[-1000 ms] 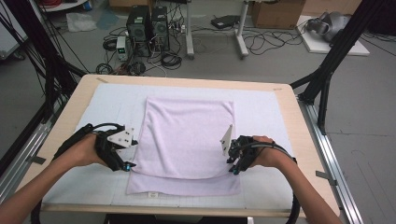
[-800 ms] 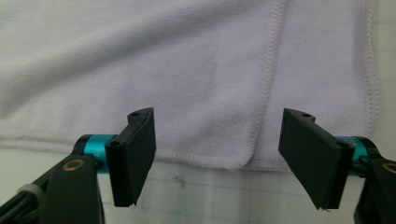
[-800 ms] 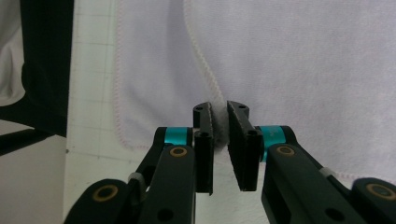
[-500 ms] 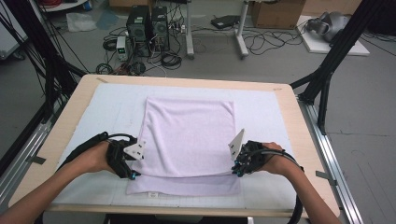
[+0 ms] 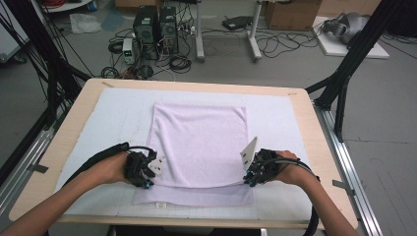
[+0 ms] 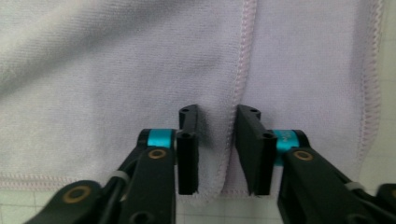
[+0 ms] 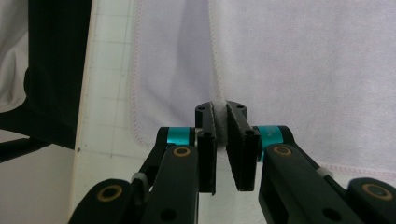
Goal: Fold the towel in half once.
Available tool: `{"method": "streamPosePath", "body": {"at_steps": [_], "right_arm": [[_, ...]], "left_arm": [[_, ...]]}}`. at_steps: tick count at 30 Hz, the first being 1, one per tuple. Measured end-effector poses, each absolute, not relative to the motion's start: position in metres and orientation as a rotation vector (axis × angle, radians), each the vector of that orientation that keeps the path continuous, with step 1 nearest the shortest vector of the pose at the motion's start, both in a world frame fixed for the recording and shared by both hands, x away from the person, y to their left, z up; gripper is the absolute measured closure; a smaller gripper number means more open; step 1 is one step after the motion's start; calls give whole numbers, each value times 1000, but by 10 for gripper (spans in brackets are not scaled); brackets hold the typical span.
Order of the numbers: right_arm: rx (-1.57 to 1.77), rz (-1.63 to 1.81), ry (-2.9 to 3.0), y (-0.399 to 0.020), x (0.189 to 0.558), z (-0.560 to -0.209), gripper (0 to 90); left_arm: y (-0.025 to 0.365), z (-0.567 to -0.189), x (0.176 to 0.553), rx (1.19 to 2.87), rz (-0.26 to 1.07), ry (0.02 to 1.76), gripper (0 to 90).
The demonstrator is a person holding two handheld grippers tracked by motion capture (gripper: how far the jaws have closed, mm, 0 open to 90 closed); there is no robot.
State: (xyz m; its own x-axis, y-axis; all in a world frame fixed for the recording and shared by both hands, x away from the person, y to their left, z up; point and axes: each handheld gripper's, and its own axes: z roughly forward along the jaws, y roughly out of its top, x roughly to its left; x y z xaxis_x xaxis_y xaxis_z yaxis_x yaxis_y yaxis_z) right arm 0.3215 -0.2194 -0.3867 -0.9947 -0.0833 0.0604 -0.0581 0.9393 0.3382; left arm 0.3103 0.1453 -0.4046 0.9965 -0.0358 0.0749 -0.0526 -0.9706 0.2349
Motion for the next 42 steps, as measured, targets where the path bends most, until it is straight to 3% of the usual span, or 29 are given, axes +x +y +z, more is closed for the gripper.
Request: {"method": "streamPosePath", "body": {"at_steps": [3,9,27,37,39,41,42], "right_arm": [[101,-536,-3026,-221,322,-386,829],[118,-589,-3021,-224,322,-381,835],[257,-702,-2985,-235,288,-359,837],[318,-635,-2960,-232,273,-373,837],[318,-617,-2959,-230,274,-379,816],[299,-571,-2973,-230,273,-385,656],[284,-562,-2984,-231,273,-388,626]], "left_arm": [[147,-403,312,2899,101,-63,808],[153,-391,308,2870,93,-56,840],[166,-357,270,2808,30,-199,845],[165,-373,259,2818,-23,-224,846],[166,-378,260,2812,-22,-215,785],[168,-383,263,2798,2,-206,558],[171,-384,263,2779,7,-195,506]]}}
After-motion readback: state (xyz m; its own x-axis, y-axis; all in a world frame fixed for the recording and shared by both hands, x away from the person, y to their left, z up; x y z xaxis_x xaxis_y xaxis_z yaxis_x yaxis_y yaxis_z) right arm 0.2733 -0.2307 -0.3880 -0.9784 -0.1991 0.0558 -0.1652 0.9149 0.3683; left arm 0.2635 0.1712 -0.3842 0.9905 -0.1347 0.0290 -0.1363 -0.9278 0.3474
